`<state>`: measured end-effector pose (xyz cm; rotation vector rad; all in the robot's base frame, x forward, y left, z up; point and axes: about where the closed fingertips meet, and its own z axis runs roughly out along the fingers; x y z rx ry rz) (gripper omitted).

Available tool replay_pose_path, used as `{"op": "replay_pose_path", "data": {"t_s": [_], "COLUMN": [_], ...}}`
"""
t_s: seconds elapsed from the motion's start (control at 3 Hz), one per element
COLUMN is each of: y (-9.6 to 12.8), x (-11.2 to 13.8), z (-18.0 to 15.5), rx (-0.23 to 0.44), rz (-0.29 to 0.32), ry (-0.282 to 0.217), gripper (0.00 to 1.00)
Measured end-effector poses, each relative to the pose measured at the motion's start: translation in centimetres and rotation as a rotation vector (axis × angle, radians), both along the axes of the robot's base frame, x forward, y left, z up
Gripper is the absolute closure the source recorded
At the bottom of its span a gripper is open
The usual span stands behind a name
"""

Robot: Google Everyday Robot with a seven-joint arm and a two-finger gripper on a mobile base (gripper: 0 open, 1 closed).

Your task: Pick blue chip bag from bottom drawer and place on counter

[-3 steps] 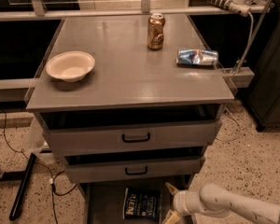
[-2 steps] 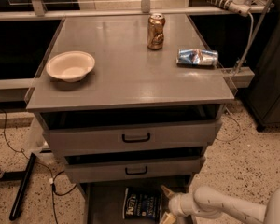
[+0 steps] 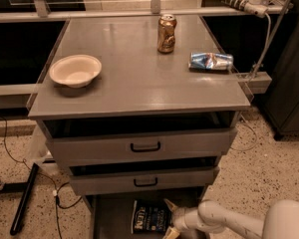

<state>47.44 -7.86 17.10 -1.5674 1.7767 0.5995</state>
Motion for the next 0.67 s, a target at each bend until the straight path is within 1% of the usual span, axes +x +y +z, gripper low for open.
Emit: {"op": "replay_pose_path", "data": {"t_s": [0.33,0.67], "y": [0.99,0.96], "x": [0.55,0.67], "z": [-2.60,-2.93], "rx": [0.015,0.016], "rz": [-0.015,-0.020], "ry": [0.019,0.020], "gripper": [0.00,0.08]}}
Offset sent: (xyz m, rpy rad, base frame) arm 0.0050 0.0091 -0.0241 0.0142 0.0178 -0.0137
